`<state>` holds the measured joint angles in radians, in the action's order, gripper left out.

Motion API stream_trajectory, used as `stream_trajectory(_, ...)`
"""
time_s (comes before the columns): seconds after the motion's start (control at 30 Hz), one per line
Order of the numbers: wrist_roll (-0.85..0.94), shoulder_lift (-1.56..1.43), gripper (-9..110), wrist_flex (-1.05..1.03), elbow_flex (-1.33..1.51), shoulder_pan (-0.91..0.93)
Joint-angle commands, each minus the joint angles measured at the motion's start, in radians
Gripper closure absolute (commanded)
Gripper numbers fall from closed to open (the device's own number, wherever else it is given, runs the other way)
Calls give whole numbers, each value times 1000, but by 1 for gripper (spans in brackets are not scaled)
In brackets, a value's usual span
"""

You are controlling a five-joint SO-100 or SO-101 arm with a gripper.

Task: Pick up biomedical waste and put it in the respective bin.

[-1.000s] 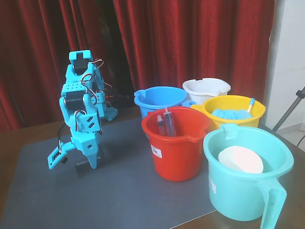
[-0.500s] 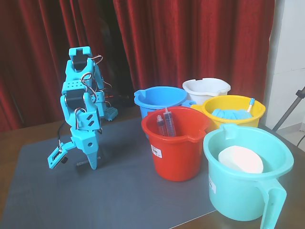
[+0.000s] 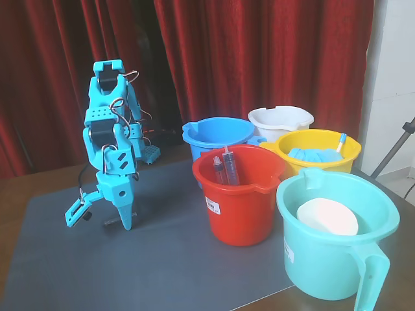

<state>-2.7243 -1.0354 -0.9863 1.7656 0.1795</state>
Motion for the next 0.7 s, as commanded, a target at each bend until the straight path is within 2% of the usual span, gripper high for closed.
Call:
stream_trajectory(0.0,9,12,57,160,92,14)
stream_trajectory(0.13,43,8,57,351,221,17)
stream_trajectory(0.4,49,6,59,368,239,18)
stream_trajectory(0.43,49,5,61,367,242,20)
stream_trajectory(0.6,49,-115,87,337,345,20)
stream_trajectory(0.67,49,-140,92,337,367,20)
